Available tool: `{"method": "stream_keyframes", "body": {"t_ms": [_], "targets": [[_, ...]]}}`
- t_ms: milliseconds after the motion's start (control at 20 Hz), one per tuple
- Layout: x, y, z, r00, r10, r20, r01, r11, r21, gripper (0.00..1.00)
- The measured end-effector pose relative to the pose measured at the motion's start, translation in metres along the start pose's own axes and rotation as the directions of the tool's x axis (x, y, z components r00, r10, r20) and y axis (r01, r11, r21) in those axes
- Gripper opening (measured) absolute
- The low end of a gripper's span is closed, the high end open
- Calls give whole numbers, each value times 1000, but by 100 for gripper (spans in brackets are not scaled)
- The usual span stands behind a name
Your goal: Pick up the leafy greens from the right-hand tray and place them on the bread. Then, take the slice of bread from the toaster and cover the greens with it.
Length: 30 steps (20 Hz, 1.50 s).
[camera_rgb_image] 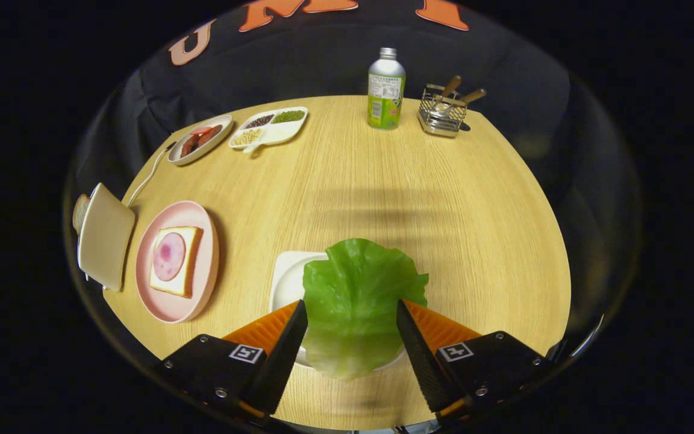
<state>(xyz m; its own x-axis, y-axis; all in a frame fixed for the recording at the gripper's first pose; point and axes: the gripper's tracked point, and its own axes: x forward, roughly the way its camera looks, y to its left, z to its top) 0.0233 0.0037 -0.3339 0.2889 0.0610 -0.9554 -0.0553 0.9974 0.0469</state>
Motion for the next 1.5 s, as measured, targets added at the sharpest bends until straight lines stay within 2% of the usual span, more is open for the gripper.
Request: {"method": "stream_keyframes", "body": {"t_ms": [350, 750, 800, 950, 1100, 1300, 1500], "targets": [[24, -8, -4, 997, -36, -65, 38, 999, 28, 80], [25, -6, -2, 997, -26, -73, 29, 998, 51, 59], [24, -6, -1, 997, -25, -71, 29, 998, 54, 45], [25, -4, 0, 998, -28, -49, 30, 998, 51, 21], [24, -3, 1, 999, -45, -23, 45, 999, 18, 4], [22, 0, 2, 1000, -7, -22, 9, 997, 76, 1], [6, 2, 11, 999, 27, 32, -30, 993, 115, 1]]}}
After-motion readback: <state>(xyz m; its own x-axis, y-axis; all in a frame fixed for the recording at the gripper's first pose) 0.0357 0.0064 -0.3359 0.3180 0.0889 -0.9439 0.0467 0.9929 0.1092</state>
